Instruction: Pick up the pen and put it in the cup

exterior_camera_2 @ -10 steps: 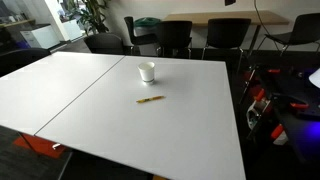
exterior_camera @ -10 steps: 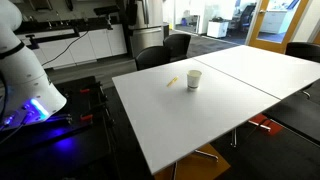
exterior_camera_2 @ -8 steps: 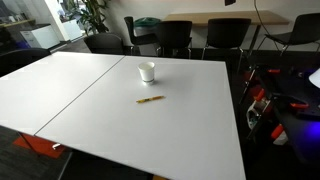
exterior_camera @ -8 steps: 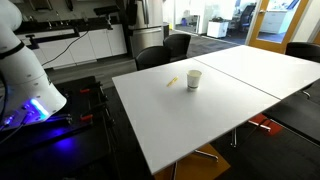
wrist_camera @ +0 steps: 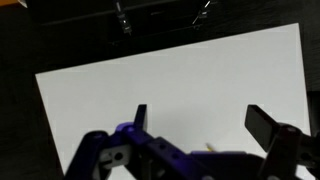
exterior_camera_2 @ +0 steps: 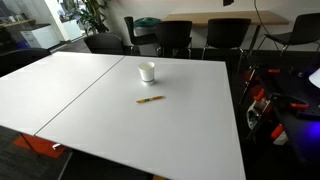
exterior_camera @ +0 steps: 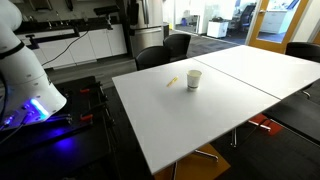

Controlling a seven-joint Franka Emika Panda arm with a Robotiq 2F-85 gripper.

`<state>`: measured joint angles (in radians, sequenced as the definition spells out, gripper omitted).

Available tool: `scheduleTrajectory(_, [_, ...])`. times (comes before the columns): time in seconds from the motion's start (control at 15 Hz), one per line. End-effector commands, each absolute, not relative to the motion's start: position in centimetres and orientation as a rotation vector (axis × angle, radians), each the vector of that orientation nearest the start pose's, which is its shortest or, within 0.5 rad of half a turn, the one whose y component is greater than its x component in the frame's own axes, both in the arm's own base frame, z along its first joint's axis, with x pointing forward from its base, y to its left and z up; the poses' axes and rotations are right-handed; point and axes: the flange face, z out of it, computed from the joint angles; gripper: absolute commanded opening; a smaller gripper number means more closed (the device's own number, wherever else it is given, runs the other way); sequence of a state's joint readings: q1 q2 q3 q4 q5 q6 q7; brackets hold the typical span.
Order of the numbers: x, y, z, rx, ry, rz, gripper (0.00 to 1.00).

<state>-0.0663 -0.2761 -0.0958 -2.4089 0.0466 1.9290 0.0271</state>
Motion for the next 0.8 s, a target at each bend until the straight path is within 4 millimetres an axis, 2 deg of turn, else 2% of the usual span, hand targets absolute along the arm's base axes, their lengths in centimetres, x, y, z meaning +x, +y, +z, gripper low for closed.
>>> scheduleTrajectory(0.0, [43.3,-5.4,39.9,-3.131,0.222,0.189,1.0])
scheduleTrajectory(0.27, [45.2,-3.2,38.8,-3.209,0.013,0.064,1.0])
scheduleTrajectory(0.53, [47.0,-1.1,37.1,-3.204,-0.321,-0.042,1.0])
scheduleTrajectory(0.73, [48.7,-0.2,35.7,-3.182,-0.536,-0.159,1.0])
